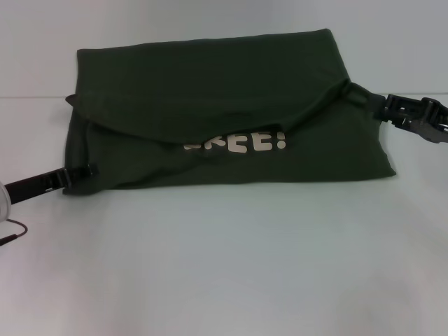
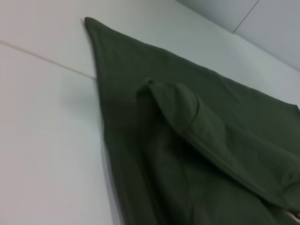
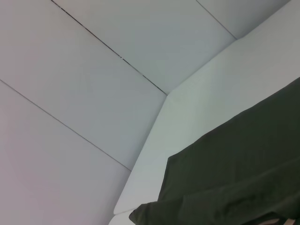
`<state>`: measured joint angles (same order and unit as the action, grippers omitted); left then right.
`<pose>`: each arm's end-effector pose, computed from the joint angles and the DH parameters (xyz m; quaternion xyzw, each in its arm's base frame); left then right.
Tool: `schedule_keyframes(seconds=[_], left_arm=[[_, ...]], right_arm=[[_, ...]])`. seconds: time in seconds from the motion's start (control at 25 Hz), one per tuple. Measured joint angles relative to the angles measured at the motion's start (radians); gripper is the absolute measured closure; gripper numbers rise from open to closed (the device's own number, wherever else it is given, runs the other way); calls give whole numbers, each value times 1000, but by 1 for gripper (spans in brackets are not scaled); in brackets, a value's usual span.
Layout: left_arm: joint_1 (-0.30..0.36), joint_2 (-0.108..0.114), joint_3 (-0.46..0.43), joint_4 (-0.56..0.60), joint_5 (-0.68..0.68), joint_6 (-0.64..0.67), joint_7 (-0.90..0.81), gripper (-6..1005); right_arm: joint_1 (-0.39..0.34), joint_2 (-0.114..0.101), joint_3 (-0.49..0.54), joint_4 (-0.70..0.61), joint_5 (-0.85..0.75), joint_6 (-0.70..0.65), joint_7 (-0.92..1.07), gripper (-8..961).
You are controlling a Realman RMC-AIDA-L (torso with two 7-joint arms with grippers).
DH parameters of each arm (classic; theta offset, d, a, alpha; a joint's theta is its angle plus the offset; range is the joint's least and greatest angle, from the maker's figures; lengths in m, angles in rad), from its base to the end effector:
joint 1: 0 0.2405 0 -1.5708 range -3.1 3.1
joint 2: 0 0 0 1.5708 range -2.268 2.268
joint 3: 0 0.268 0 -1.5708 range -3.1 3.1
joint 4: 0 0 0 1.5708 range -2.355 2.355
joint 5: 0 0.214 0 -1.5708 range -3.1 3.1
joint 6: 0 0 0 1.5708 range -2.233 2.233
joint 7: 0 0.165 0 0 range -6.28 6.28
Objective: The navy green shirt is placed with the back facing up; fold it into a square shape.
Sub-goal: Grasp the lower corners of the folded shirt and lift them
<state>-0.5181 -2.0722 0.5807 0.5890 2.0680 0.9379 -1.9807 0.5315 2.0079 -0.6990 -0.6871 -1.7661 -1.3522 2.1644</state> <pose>-0.3625 0.3952 0.0022 -0.7162 -0.5691 -0.2145 0.3423 0.2709 0.3998 0.0379 -0.7442 0.5379 0.3633 0.1576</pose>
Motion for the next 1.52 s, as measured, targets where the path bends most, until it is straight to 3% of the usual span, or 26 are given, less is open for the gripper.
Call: schedule_keyframes(seconds=[0.4, 0.76, 0.96, 1.16, 1.32, 1.52], left_arm=[[8, -11, -1, 4, 4, 13, -7, 389], [5, -7, -1, 12, 5, 42, -15, 515], [6, -3, -2, 12, 5, 51, -18, 706], [-8, 23, -6, 14, 35, 89, -75, 933], [-35, 56, -12, 22, 88, 128, -186, 968], [-75, 93, -41, 28, 154, 137, -340, 984]], right_arm=[[6, 0, -5, 0, 3, -1, 0, 464], [6, 0, -5, 0, -1, -6, 0, 463], [9, -1, -8, -1, -2, -9, 2, 464], [14, -2, -11, -7, -32, -15, 4, 463], [42, -20, -12, -9, -120, -16, 23, 461], [105, -66, -11, -12, -274, 44, 76, 461]])
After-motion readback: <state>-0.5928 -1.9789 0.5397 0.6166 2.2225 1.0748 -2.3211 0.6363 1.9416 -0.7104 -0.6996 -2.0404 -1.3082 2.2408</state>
